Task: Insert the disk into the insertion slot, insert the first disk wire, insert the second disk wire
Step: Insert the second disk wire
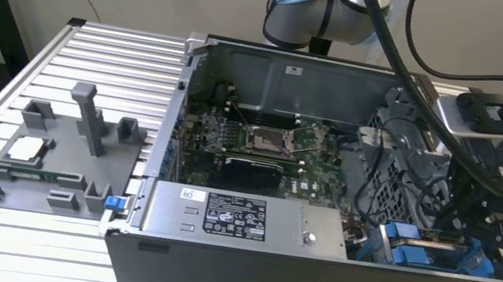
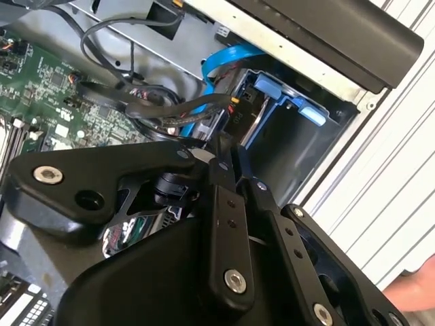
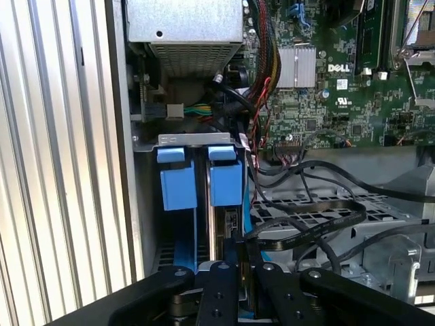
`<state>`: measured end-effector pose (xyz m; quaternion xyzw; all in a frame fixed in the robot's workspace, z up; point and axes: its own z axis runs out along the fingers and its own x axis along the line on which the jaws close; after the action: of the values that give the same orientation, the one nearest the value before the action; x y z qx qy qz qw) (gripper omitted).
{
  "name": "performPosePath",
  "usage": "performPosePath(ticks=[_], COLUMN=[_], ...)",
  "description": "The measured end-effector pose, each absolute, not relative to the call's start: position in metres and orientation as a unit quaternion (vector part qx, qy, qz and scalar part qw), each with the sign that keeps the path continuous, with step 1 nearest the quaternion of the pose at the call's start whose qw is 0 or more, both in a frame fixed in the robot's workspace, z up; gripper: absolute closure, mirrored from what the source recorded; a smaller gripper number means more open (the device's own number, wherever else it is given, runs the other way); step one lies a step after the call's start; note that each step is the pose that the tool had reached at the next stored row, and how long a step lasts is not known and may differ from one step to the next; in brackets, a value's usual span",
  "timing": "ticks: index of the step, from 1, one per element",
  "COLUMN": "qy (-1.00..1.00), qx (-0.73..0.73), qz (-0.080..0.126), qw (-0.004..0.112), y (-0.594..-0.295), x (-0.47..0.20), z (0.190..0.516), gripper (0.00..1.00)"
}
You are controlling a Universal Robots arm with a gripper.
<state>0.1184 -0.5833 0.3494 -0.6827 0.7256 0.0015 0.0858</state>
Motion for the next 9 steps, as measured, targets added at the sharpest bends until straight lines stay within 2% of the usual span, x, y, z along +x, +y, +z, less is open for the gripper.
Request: performPosePath(ticks=[9], qy=[0.727], qx=[-0.681], qz=[0.005], qw=[0.089], y=[-0.5835], x=[0.1225], z=[0.3441], gripper=[1.0])
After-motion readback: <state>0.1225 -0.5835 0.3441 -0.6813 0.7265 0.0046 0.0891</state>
